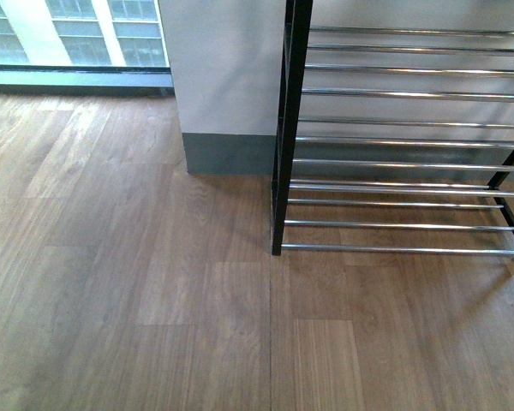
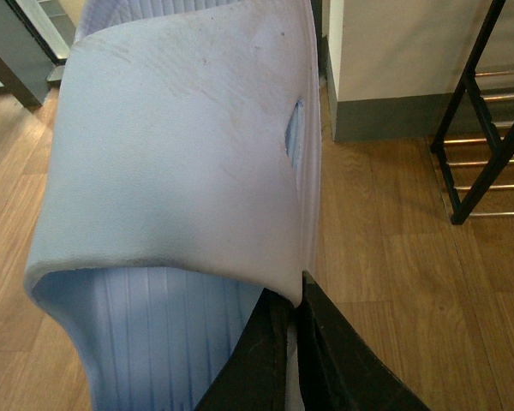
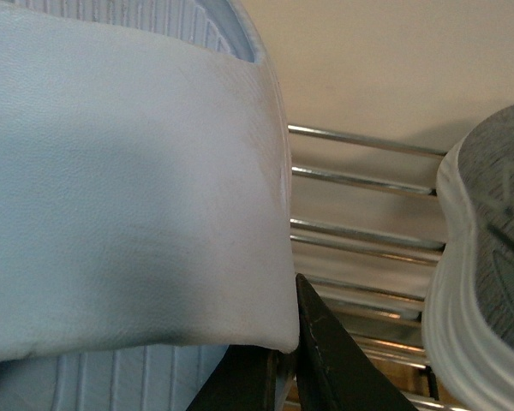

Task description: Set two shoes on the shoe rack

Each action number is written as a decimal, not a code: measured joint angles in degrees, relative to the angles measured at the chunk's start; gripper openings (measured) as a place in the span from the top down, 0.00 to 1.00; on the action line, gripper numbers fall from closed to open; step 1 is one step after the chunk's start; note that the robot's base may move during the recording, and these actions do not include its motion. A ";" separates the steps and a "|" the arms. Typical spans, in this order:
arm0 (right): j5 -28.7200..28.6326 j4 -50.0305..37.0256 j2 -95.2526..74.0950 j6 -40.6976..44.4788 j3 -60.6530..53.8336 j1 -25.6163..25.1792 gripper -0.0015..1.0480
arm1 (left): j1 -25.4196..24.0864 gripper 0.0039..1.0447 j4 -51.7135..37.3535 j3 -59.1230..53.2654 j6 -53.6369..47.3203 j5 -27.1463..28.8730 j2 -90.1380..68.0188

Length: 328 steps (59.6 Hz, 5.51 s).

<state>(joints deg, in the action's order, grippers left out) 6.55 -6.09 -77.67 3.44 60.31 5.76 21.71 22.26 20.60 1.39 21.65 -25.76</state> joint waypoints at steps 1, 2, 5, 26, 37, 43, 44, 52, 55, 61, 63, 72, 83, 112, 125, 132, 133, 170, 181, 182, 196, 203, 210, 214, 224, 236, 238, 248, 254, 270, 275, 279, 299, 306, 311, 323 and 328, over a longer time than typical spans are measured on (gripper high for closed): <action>0.09 -0.04 0.07 -0.02 -0.20 0.09 0.98 | 0.00 0.99 0.00 0.00 0.00 0.02 -0.02; 0.17 -0.13 0.11 -0.02 -0.57 0.31 0.98 | 0.00 0.99 0.00 0.00 0.00 0.02 -0.02; 0.63 -0.31 0.13 -0.04 -1.03 0.70 0.98 | 0.00 0.99 0.00 0.00 0.00 0.02 -0.02; 3.15 -0.31 -0.96 0.15 -1.53 3.21 0.98 | 0.00 0.99 0.02 -0.09 0.00 0.00 0.00; 4.15 -0.66 -3.28 1.14 -0.87 3.32 0.98 | 0.00 0.99 0.02 -0.09 0.00 0.02 0.00; 4.44 -0.68 -4.90 1.25 -0.48 3.02 0.98 | 0.00 0.99 0.02 -0.09 0.00 0.00 0.00; 4.50 -0.68 -5.07 1.29 -0.48 2.95 0.98 | 0.00 0.99 0.02 -0.09 0.00 0.02 0.00; 5.27 -0.68 -6.91 1.86 0.11 2.49 0.98 | 0.00 0.99 0.02 -0.09 0.00 0.00 0.00; 5.55 -0.66 -7.54 2.03 0.26 2.43 0.98 | 0.00 0.99 0.02 -0.09 0.00 0.00 0.00; 5.99 -0.37 -8.94 2.14 0.59 2.36 0.98 | 0.00 0.99 0.02 -0.09 0.00 0.00 0.00; 6.08 -0.09 -9.57 2.12 0.76 2.36 0.98 | 0.00 0.99 0.02 -0.09 0.00 0.00 0.00; 8.98 0.17 -13.99 2.08 2.12 2.54 0.98 | 0.00 0.99 0.02 -0.07 0.00 0.02 0.00; 14.78 -0.55 -25.55 1.84 4.15 3.26 0.98 | 0.00 0.99 0.02 -0.07 0.00 0.00 0.00; 21.11 4.17 -45.07 -4.33 17.49 1.36 0.98 | 0.00 0.99 0.02 -0.07 0.00 0.00 0.00; 22.18 5.51 -52.19 -5.79 22.88 -0.37 0.98 | 0.00 0.99 0.02 -0.07 0.00 0.02 0.00; 23.45 4.42 -54.42 -5.05 24.72 -1.33 0.98 | 0.00 0.99 0.02 -0.07 0.00 0.02 0.00; 23.52 4.35 -54.88 -4.85 25.22 -1.51 0.98 | 0.00 0.99 0.02 -0.07 0.00 0.00 0.00; 24.09 5.35 -63.34 2.27 35.08 -6.75 0.98 | 0.00 0.99 0.02 -0.07 0.00 0.02 0.00; 24.00 5.20 -63.36 3.15 35.63 -7.28 0.98 | 0.00 0.99 0.02 -0.07 0.00 0.02 0.00; 23.93 5.09 -63.36 3.26 35.63 -7.30 0.98 | 0.00 0.99 0.02 -0.07 0.00 0.02 0.00; 22.47 4.70 -63.34 4.48 35.63 -7.28 0.91 | 0.00 0.99 0.02 -0.07 0.00 0.00 0.00; 21.55 4.04 -62.69 4.70 34.82 -7.10 0.76 | 0.00 0.99 0.02 -0.07 0.00 0.02 0.00; 19.15 2.12 -60.02 4.76 31.67 -6.64 0.59 | 0.00 0.99 0.02 -0.07 0.00 0.00 0.00; 17.40 0.48 -57.35 4.72 28.96 -6.21 0.49 | 0.00 0.99 0.02 -0.07 0.00 0.02 0.00; 13.20 -4.39 -49.20 4.63 20.83 -5.22 0.26 | 0.00 0.99 0.02 -0.07 0.00 0.02 0.00; 6.93 -9.60 -37.97 2.73 9.18 -5.07 0.09 | 0.00 0.99 0.02 -0.07 0.00 0.02 0.00; 5.25 -10.91 -35.80 1.46 6.91 -5.20 0.09 | 0.00 0.99 0.02 -0.07 0.00 0.02 0.00; -1.79 -19.26 -23.56 -4.70 -4.57 -6.95 0.09 | 0.00 0.99 0.02 -0.07 0.00 0.02 0.00; -5.16 -23.04 -16.24 -6.60 -10.60 -8.74 0.09 | 0.00 0.99 0.02 -0.07 0.00 0.02 0.00; -15.23 -32.50 2.99 -11.45 -28.85 -18.10 0.09 | 0.00 0.99 0.02 -0.07 0.00 0.02 0.00; -17.49 -35.50 6.84 -13.62 -33.35 -20.50 0.09 | 0.00 0.99 0.02 -0.07 0.00 0.02 0.00; -17.73 -35.89 8.07 -14.67 -34.58 -21.24 0.09 | 0.00 0.99 0.02 -0.07 0.00 0.00 0.00; -18.03 -39.45 14.86 -5.29 -43.67 -17.73 0.48 | 0.00 0.99 0.02 -0.07 0.00 0.02 0.00; -16.11 -39.21 18.91 -4.46 -47.47 -15.72 0.68 | 0.00 0.99 0.02 -0.07 0.00 0.02 0.00; -14.88 -38.56 21.68 -4.04 -49.37 -14.47 0.82 | 0.00 0.99 0.02 -0.07 0.00 0.02 0.00; -12.61 -35.74 28.09 -3.74 -53.16 -12.13 0.98 | 0.00 0.99 0.02 -0.07 0.00 0.00 0.00; -11.80 -34.18 30.93 -3.74 -54.47 -11.30 0.98 | 0.00 0.99 0.02 -0.07 0.00 0.02 0.00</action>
<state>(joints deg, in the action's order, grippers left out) -5.26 -40.27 -46.74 -0.30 5.85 -5.54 21.71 22.28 20.53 1.39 21.67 -25.76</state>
